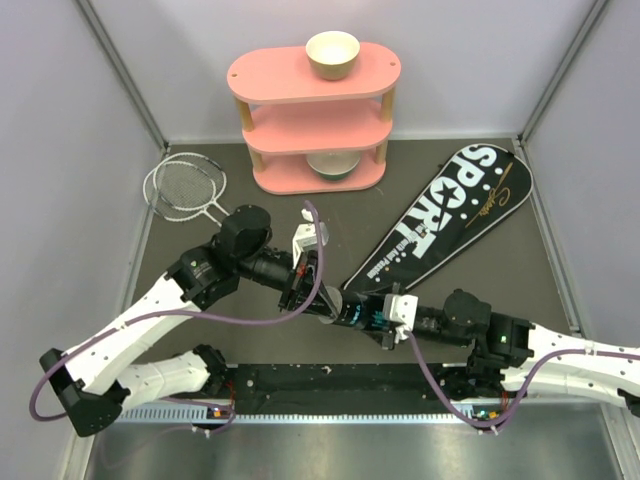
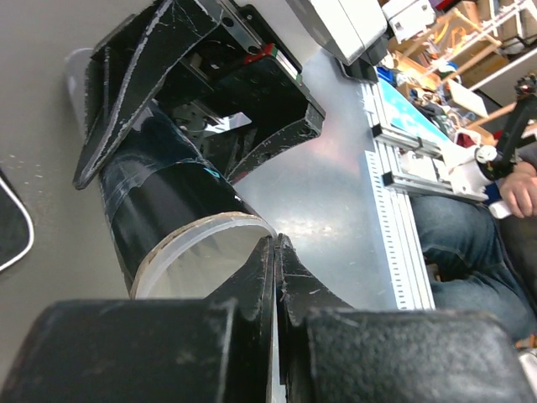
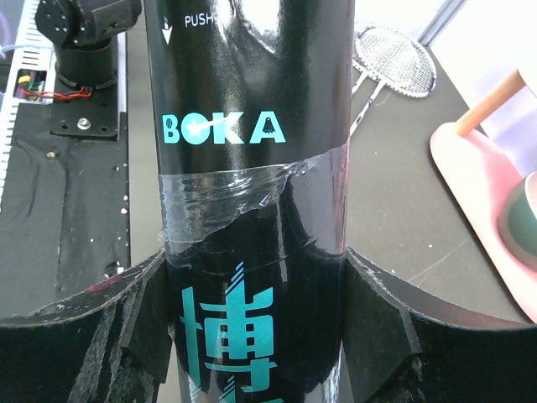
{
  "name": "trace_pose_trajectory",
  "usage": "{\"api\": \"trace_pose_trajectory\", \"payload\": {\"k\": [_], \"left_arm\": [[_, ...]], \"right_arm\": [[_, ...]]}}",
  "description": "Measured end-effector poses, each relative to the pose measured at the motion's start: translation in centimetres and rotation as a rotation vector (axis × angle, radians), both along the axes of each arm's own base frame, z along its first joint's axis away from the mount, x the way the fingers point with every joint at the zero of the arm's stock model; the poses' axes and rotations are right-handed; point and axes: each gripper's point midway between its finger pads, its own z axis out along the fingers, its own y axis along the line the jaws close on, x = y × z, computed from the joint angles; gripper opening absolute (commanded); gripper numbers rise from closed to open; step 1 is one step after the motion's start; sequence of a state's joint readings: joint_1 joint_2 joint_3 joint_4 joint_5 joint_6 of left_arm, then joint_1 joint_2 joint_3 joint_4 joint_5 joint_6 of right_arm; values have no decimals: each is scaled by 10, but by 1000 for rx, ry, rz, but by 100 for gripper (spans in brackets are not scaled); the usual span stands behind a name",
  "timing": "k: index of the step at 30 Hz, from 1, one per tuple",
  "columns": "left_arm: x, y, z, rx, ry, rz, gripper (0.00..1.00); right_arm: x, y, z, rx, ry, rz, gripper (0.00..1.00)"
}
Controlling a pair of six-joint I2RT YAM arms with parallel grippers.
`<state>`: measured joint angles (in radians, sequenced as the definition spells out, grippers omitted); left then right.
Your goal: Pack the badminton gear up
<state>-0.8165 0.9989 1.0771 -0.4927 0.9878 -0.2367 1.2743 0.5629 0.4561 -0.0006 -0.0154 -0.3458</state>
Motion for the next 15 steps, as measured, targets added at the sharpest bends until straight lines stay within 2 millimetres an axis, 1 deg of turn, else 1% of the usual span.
{"api": "trace_pose_trajectory", "payload": {"k": [8,15], "left_arm": [[-13,-2,-5,8,65,-101,0],[-25,-4,-4,-10,108,-208,0]], "right_arm": [[-10,1,-2,-7,-11,62,0],[-21,2,1,4,-10,127,0]]}}
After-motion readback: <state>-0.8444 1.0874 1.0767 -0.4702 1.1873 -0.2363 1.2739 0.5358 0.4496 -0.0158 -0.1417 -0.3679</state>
